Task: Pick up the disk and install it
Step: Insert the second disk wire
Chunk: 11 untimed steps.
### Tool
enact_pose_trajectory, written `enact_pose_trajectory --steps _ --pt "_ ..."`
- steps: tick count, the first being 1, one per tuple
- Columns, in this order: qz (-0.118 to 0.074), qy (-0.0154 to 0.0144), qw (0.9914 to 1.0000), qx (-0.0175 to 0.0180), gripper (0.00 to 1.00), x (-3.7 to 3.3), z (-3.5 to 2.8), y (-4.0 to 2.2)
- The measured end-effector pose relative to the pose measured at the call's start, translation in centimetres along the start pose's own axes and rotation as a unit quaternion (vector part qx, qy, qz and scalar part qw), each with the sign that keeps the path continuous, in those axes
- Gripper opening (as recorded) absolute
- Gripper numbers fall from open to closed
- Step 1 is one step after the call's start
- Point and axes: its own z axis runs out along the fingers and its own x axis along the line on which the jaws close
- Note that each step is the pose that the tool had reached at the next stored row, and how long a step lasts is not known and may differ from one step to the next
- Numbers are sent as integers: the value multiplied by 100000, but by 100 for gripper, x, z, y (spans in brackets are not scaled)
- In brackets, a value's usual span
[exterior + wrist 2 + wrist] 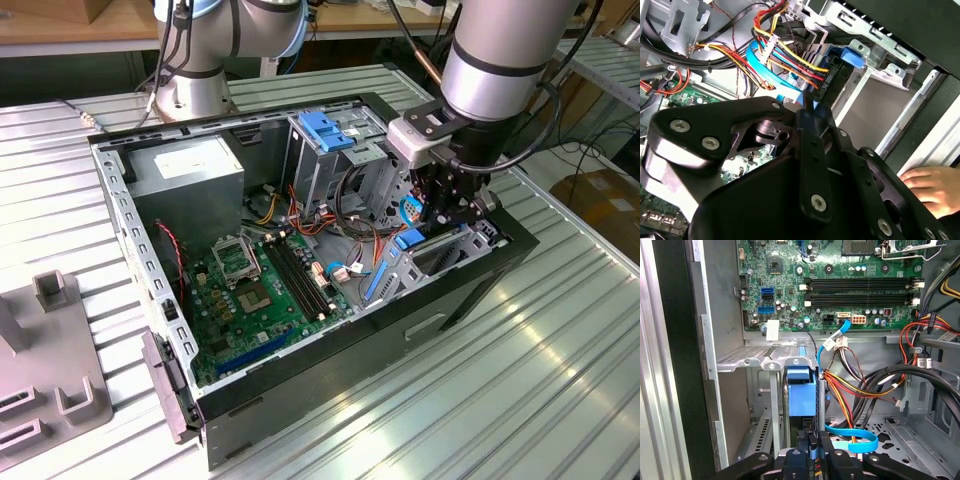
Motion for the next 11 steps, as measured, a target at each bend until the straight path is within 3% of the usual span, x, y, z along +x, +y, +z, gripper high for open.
enact_pose_trajectory --steps 4,9,10,11 --pt "-12 67 100000 2 24 2 -103 -21" --pt "-13 60 100000 17 24 2 -114 -23" --pt "-13 64 100000 22 15 2 -114 -23" --pt "-11 65 100000 25 15 2 -114 -23"
